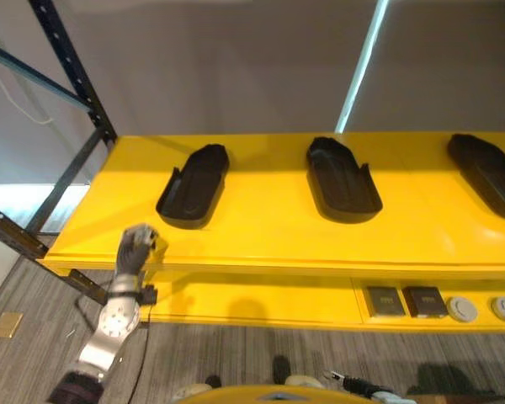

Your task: Move parts from the plastic box to the shelf.

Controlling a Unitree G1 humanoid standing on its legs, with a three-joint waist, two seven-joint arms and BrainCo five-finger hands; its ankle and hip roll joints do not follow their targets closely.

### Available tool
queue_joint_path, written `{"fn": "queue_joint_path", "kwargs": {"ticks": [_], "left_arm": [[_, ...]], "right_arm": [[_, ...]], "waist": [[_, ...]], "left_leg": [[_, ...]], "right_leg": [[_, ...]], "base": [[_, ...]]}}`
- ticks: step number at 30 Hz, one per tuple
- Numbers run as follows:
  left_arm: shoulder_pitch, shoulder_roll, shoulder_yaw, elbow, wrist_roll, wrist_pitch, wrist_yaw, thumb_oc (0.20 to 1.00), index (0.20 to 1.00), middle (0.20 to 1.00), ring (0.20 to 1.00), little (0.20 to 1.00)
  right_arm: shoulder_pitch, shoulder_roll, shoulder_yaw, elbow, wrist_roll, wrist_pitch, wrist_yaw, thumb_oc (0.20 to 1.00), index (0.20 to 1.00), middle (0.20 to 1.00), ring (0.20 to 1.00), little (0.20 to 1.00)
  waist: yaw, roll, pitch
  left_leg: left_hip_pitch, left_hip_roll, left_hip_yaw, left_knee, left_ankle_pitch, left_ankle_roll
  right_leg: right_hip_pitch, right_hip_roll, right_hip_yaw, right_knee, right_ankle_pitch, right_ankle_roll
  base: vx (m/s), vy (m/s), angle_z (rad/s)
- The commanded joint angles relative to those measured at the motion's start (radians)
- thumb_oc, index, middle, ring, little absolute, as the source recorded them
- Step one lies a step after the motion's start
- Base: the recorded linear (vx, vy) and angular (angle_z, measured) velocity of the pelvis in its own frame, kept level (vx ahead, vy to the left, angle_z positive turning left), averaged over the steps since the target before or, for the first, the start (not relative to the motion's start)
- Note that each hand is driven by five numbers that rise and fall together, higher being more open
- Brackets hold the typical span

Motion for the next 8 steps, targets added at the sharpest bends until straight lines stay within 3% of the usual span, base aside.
{"fn": "queue_joint_path", "kwargs": {"ticks": [1, 3, 5, 7, 8], "left_arm": [[0.019, 0.001, -0.040, 0.138, 0.053, -0.022, -0.022, 1.000, 1.000, 1.000, 1.000, 1.000], [0.058, -0.108, -0.020, 0.449, -0.038, -0.041, -0.014, 1.000, 1.000, 1.000, 1.000, 1.000], [0.057, -0.133, 0.020, 0.551, -0.094, -0.010, -0.048, 1.000, 1.000, 1.000, 1.000, 1.000], [0.047, -0.153, 0.057, 0.659, -0.154, 0.008, -0.160, 1.000, 1.000, 1.000, 1.000, 1.000], [0.041, -0.167, 0.078, 0.716, -0.170, 0.091, -0.264, 1.000, 1.000, 1.000, 1.000, 1.000]], "right_arm": [[-0.061, 0.011, 0.016, 0.070, 0.056, 0.011, -0.008, 1.000, 1.000, 1.000, 1.000, 1.000], [-0.081, 0.018, 0.011, 0.115, -0.002, 0.038, 0.020, 1.000, 1.000, 1.000, 1.000, 1.000], [-0.079, 0.017, 0.012, 0.122, -0.006, 0.052, 0.029, 1.000, 1.000, 1.000, 1.000, 1.000], [-0.078, 0.019, 0.015, 0.126, 0.002, 0.066, 0.017, 1.000, 1.000, 1.000, 1.000, 1.000], [-0.076, 0.017, 0.016, 0.124, -0.015, 0.077, 0.012, 1.000, 1.000, 1.000, 1.000, 1.000]], "waist": [[0.018, -0.032, 0.052], [0.030, -0.038, 0.043], [0.027, -0.041, 0.036], [0.023, -0.047, 0.031], [0.020, -0.050, 0.025]], "left_leg": [[-0.011, -0.032, 0.020, 0.009, -0.057, 0.016], [-0.003, -0.036, 0.012, 0.014, -0.064, 0.019], [-0.004, -0.036, 0.015, 0.015, -0.064, 0.019], [-0.007, -0.036, 0.022, 0.017, -0.061, 0.020], [-0.009, -0.035, 0.029, 0.018, -0.060, 0.021]], "right_leg": [[0.091, -0.003, -0.043, 0.007, -0.120, 0.015], [0.095, -0.005, -0.043, 0.007, -0.118, 0.020], [0.094, -0.007, -0.042, 0.006, -0.118, 0.024], [0.090, -0.007, -0.042, 0.004, -0.111, 0.026], [0.086, -0.006, -0.042, 0.004, -0.110, 0.027]], "base": [[-0.11, 0.014, 0.21], [-0.14, 0.051, 0.11], [-0.08, 0.048, 0.09], [-0.07, 0.038, 0.07], [-0.09, 0.041, -0.02]]}}
